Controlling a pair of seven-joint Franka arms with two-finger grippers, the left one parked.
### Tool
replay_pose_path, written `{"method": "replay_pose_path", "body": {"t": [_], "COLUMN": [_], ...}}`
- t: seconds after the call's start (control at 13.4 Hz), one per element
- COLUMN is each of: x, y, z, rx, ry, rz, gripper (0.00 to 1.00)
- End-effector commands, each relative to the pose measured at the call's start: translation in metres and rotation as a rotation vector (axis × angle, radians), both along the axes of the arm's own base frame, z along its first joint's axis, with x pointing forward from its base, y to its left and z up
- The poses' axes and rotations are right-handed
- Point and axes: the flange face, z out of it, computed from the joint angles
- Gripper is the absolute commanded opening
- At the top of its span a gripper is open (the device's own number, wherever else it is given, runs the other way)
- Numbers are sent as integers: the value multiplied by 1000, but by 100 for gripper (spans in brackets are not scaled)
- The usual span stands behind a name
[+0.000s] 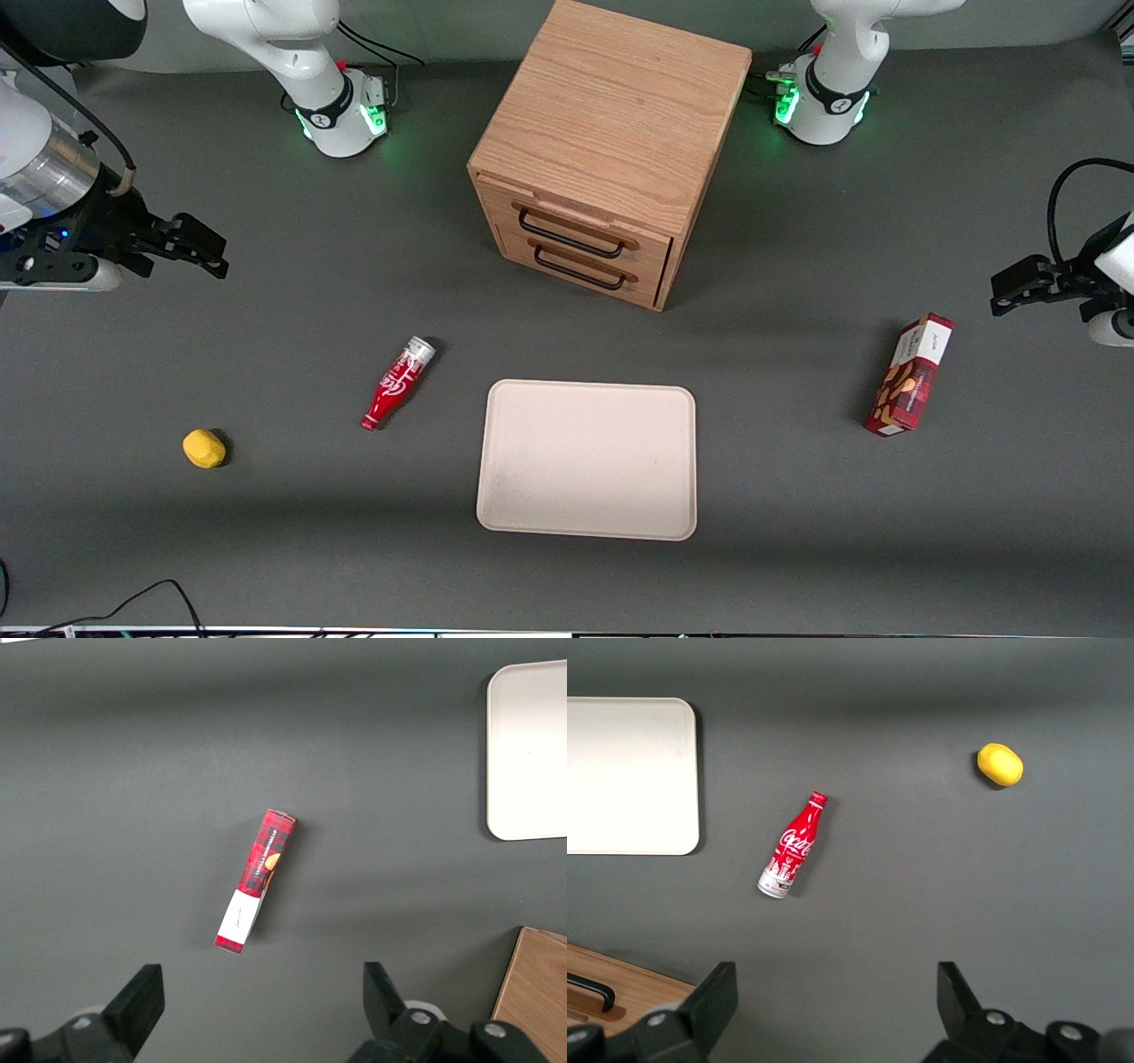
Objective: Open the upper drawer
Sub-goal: 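Move the right gripper toward the upper drawer's black handle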
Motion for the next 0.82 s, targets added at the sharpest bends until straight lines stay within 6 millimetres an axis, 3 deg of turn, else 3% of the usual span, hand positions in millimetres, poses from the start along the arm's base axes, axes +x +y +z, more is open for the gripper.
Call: {"method": "replay_pose_path", "body": {"t": [0.0, 0.15, 0.3, 0.52, 0.75], "x": [2, 2, 1, -2, -17], "y": [0, 1, 15, 87, 183], "z": [0, 0, -2, -22, -39], "rx": [16, 29, 52, 179, 218], "ry": [-4, -4, 3, 67, 47], "rz": [-18, -26, 4, 116, 404], "gripper": [100, 100, 100, 100, 100]}}
